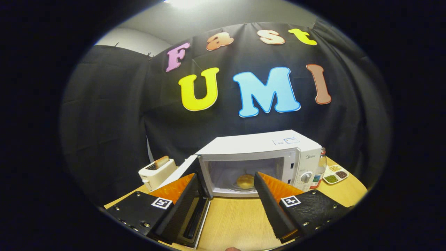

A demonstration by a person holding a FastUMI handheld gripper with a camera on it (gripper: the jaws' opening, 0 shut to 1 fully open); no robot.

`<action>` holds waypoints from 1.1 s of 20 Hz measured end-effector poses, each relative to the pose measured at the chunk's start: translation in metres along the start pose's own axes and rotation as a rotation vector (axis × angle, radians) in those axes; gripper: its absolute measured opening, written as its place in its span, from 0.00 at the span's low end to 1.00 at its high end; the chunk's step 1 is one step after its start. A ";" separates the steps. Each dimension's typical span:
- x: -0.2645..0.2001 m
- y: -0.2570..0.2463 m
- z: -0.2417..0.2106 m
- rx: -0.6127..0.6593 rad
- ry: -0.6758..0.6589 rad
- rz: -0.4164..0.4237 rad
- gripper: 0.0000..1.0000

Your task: Open the microwave, put the food inside, and close the microwave door.

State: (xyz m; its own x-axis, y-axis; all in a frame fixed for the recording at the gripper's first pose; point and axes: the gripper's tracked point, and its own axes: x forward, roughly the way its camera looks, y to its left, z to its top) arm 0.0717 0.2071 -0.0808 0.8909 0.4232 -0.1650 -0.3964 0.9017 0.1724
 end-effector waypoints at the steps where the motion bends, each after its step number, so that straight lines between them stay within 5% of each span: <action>1: -0.006 0.008 0.006 -0.006 -0.009 0.022 0.98; 10: -0.057 0.121 0.022 -0.012 -0.038 0.295 0.98; 22: -0.088 0.245 -0.041 -0.040 0.099 0.625 0.98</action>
State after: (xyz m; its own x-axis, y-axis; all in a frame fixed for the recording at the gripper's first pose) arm -0.1125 0.3942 -0.0641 0.4645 0.8752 -0.1347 -0.8447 0.4836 0.2294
